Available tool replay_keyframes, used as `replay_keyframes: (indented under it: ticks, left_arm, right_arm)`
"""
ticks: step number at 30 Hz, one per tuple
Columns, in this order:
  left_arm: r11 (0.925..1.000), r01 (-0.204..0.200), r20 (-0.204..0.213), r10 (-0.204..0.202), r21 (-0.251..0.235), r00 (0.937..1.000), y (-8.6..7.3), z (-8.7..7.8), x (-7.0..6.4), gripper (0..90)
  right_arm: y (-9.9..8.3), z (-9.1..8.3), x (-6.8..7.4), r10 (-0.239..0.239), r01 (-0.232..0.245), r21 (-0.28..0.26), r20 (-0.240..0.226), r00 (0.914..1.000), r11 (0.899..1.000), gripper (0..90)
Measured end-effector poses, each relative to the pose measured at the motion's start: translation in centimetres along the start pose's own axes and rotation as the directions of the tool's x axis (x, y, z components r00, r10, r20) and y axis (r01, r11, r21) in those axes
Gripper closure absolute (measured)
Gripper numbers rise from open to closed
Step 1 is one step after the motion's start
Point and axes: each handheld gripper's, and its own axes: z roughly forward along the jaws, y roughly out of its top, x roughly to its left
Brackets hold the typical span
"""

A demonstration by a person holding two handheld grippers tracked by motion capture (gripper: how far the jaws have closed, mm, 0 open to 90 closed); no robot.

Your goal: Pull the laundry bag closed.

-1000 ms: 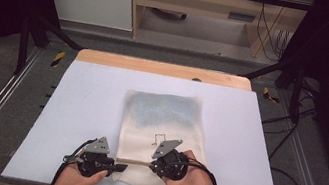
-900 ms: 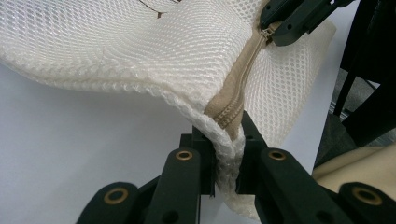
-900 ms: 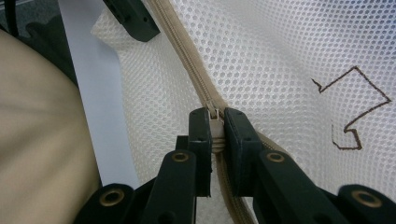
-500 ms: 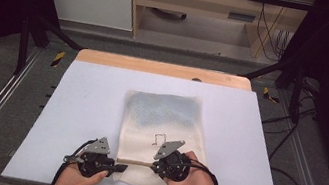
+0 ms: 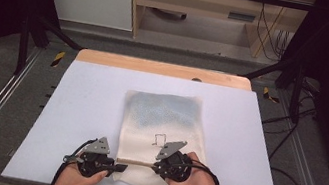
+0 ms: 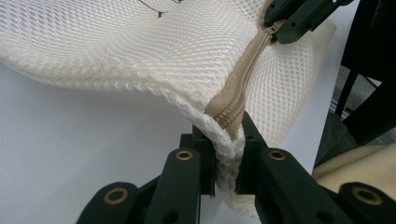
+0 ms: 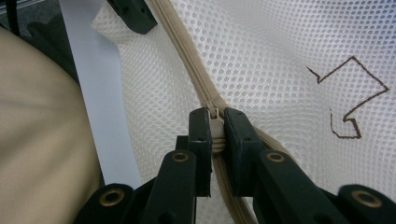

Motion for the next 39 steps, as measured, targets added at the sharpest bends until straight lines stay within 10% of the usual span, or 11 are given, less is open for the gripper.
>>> replay_keyframes:
  ticks: [39]
  left_arm:
    - [1.0, -0.005, -0.037, 0.005, 0.004, 0.9993, 0.1, -0.5, 0.3, 81.9]
  right_arm:
    - [-1.9, -1.5, -0.7, 0.055, -0.055, -0.012, 0.031, 0.998, 0.998, 82.0]
